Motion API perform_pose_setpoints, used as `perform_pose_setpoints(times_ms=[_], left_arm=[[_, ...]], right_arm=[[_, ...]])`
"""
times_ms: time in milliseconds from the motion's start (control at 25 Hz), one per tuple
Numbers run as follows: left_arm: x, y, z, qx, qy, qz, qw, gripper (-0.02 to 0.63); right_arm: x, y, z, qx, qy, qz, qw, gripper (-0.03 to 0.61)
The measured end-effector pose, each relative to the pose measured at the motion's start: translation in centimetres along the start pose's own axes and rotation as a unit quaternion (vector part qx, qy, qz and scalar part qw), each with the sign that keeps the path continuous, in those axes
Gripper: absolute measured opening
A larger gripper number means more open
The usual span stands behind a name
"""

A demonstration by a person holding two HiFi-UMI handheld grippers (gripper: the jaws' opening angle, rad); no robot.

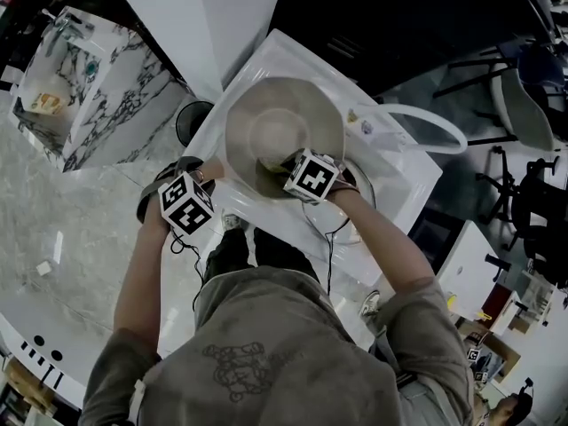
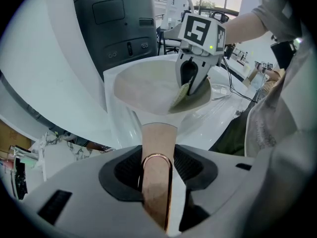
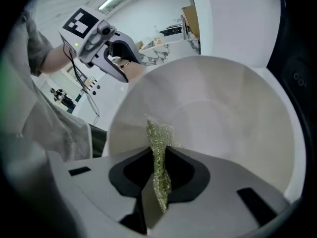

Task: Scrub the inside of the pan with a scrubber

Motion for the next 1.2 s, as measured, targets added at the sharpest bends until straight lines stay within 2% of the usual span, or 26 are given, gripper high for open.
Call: perform_pose_setpoints(times_ms=[160,320,520,600,680,720,800,880,920,1000,1080,1200], left_arm=[[-0.1,0.0,0.0,-0.002,0.002,-0.001,1.0,0.201],[0.0,0.0,0.2,-0.004,0.002,-0.002,1.0,0.201],[0.0,0.0,0.2,-0.004,0.003,-0.001,1.0,0.201],[-0.1,0.2,0.3,-0.004,0.003,0.0,1.0,0.201],[-0.1,0.2,0.3,-0.003,0.004,0.0,1.0,0.201],[-0.1,0.2,0.3,-0.003,0.004,0.001,1.0,0.201],[-0.1,0.1,0.3,-0.003,0.004,0.002,1.0,0.201],[-0.1,0.2,0.3,-0.003,0.004,0.003,1.0,0.201],[-0.1,0.2,0.4,-0.003,0.003,0.003,1.0,0.201],[-0.1,0.2,0.4,-0.004,0.003,0.004,1.0,0.201],[-0.1,0.2,0.4,-0.005,0.001,0.005,1.0,0.201],[0.0,0.2,0.2,-0.004,0.0,0.007,1.0,0.201]], right_arm=[[-0.7,0.1,-2.8,0.033,0.1,0.009,0.994,0.078],[-2.7,1.6,-5.0,0.083,0.19,0.056,0.977,0.078],[-6.2,3.8,-6.0,0.109,0.25,0.128,0.953,0.077],[-7.9,4.8,-5.9,0.109,0.252,0.166,0.947,0.077],[-9.3,6.2,-4.9,0.086,0.206,0.206,0.953,0.075],[-9.8,6.9,-4.0,0.06,0.159,0.221,0.96,0.074],[-10.4,8.3,-1.9,-0.014,0.036,0.225,0.974,0.074],[-10.5,9.2,0.3,-0.092,-0.086,0.202,0.971,0.075],[-10.4,9.6,1.3,-0.13,-0.141,0.186,0.964,0.075],[-9.9,10.0,3.2,-0.197,-0.23,0.15,0.941,0.075],[-8.8,10.2,4.9,-0.247,-0.29,0.111,0.918,0.075],[-7.0,9.9,7.2,-0.307,-0.35,0.052,0.883,0.075]])
Point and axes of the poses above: the fingertips, and each gripper's own axes: x forward along the fingers, z to its right, y out of its top, the point moved 3 cm from there along -x, backward along the fingers, and after that the axes turned 1 degree about z, right-handed, at the moved point
